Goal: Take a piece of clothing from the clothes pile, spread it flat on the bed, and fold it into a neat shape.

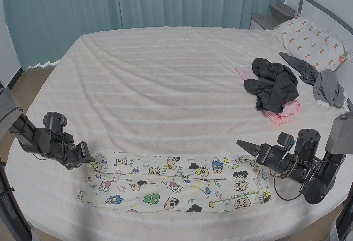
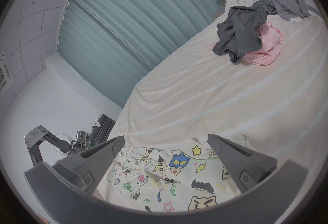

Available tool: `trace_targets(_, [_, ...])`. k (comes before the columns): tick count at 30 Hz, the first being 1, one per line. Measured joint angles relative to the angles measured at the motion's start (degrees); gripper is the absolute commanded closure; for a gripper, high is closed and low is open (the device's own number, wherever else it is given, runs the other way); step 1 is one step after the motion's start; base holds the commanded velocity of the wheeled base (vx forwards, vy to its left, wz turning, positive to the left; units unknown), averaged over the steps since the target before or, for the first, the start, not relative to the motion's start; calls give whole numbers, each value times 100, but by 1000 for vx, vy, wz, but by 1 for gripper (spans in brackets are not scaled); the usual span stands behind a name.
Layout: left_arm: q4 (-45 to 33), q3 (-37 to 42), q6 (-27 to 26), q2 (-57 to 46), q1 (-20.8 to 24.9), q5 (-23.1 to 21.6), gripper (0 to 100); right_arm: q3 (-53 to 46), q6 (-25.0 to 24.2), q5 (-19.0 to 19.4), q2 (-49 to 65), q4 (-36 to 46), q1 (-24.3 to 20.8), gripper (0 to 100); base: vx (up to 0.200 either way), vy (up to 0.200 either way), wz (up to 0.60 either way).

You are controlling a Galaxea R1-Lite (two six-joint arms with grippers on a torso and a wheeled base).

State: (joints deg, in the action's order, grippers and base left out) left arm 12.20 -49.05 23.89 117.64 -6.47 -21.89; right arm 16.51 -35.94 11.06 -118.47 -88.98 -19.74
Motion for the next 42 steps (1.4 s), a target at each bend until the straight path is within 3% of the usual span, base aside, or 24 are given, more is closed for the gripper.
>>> trace_targets(10, [207, 35, 0, -394, -206, -273, 100, 0, 0, -2, 0, 0, 0, 0, 0, 0, 0])
trace_targets(23, [2912, 851, -9, -374, -245, -449, 100, 2, 0, 0, 0, 0, -2, 0, 0, 0, 0])
trace_targets(31, [3405, 1623, -123, -361, -308, -800, 100, 2, 0, 0, 0, 0, -2, 0, 0, 0, 0])
trace_targets(42, [4324, 2656, -540, -280, -758, -1198, 100, 2, 0, 0, 0, 0, -2, 0, 0, 0, 0])
